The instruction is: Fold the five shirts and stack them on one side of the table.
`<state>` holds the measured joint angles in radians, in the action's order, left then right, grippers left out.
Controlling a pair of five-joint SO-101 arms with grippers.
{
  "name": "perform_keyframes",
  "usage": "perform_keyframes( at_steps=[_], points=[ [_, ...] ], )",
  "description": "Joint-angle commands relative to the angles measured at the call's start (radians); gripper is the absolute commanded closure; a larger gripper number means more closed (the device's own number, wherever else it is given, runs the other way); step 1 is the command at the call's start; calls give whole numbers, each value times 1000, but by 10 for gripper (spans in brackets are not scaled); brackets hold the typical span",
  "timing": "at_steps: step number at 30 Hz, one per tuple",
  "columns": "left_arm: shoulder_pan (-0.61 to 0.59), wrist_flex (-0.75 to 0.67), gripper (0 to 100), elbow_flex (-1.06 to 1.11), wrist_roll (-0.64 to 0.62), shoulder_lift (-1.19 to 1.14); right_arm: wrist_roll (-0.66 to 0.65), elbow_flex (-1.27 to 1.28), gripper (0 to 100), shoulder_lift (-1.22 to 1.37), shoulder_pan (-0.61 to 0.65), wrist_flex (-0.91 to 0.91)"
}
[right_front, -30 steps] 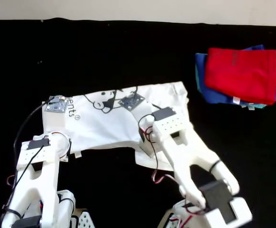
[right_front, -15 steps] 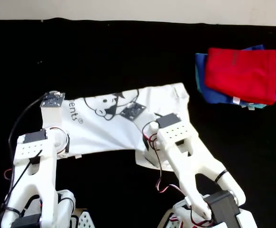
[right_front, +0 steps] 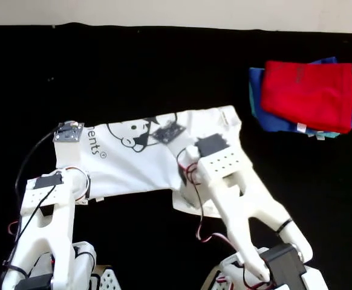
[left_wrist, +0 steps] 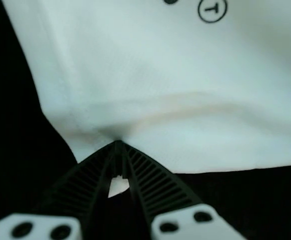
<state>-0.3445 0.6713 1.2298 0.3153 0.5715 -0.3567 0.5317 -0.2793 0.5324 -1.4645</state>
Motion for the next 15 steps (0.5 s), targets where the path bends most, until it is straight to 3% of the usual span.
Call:
perform_keyframes(
  at_steps=[1, 4, 12, 15],
  points=[
    [8, -29, 990, 5, -9, 2, 8, -84, 826, -30, -124, 7],
    [13, -34, 990, 7, -9, 2, 6, -12, 828, -25, -194, 91],
    [39, -35, 990, 16, -6, 2, 3, 328, 828, -25, -229, 360],
    [39, -35, 990, 18, -6, 2, -63, 400, 828, -25, -300, 473]
  ],
)
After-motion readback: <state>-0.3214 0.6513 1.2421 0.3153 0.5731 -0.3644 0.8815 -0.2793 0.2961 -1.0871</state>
